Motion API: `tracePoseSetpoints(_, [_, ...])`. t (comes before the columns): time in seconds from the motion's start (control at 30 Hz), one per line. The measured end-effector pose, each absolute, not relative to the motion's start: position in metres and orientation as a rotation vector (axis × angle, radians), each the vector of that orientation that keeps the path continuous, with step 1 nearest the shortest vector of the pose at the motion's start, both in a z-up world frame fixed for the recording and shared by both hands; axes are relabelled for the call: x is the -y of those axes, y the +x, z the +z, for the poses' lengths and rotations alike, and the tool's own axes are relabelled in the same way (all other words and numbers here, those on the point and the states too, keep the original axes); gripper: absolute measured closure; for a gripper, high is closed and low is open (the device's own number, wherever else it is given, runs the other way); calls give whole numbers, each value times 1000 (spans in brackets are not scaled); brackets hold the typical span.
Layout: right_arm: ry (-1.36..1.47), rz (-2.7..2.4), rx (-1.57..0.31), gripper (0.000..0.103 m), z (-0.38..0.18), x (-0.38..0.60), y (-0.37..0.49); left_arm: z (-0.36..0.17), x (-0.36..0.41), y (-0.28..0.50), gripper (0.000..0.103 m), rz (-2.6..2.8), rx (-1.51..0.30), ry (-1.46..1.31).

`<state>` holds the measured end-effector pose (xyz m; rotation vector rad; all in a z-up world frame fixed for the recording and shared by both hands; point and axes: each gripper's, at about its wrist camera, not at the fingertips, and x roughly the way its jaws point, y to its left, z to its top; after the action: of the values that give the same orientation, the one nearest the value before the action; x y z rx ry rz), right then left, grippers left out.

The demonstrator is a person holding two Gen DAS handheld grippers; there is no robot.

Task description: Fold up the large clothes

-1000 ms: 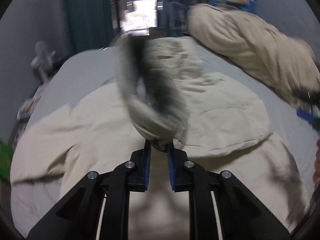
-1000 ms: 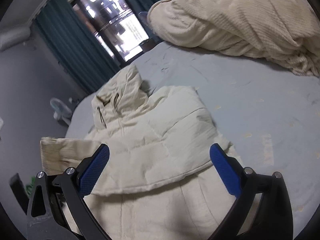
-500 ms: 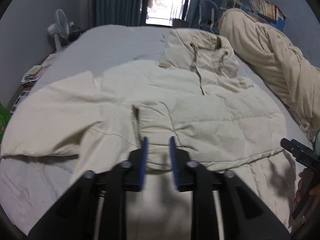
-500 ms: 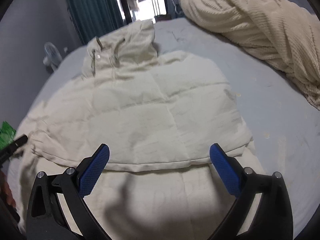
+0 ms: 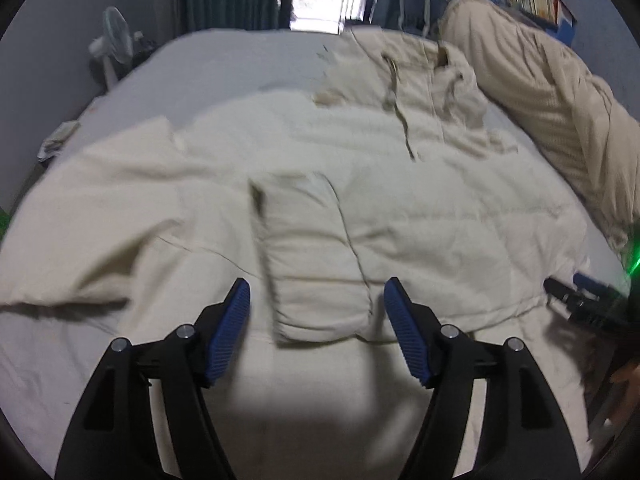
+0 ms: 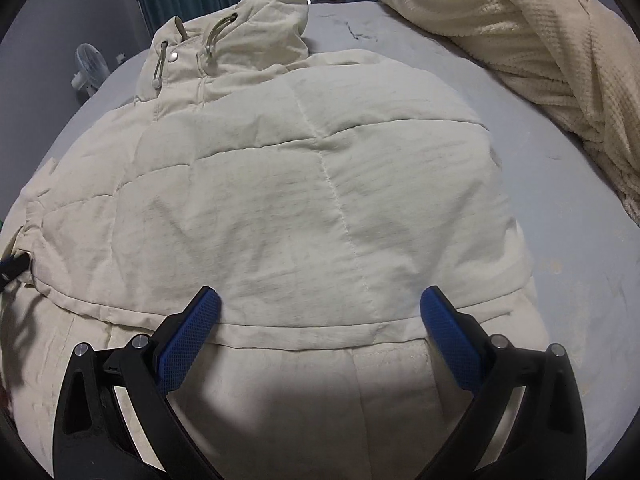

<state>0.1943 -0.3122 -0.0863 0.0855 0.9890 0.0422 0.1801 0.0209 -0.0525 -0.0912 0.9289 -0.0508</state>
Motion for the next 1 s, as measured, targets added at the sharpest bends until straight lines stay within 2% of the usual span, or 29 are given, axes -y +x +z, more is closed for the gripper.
tracePoseSetpoints(0.17, [62, 31, -998, 6, -83, 311, 193, -23, -68, 163, 21, 18, -871, -168])
tracePoseSetpoints(0.27, [76, 11, -966, 6, -69, 308, 190, -14, -105, 154, 17, 102, -864, -202])
tracePoseSetpoints(0.5, [150, 119, -853, 6, -23, 284, 159, -15, -212, 127, 16, 270, -868, -391])
tracePoseSetpoints(0.63, [170, 213, -829, 6, -3, 265, 133, -40, -278, 113, 16, 327, -882, -557])
tracePoseSetpoints(0.83, [197, 282, -843, 6, -2, 246, 111, -86, -346, 107, 16, 371, -891, -777])
tracePoseSetpoints(1.0, [125, 274, -857, 6, -13, 231, 120, -97, -396, 98, 17, 390, -750, -915])
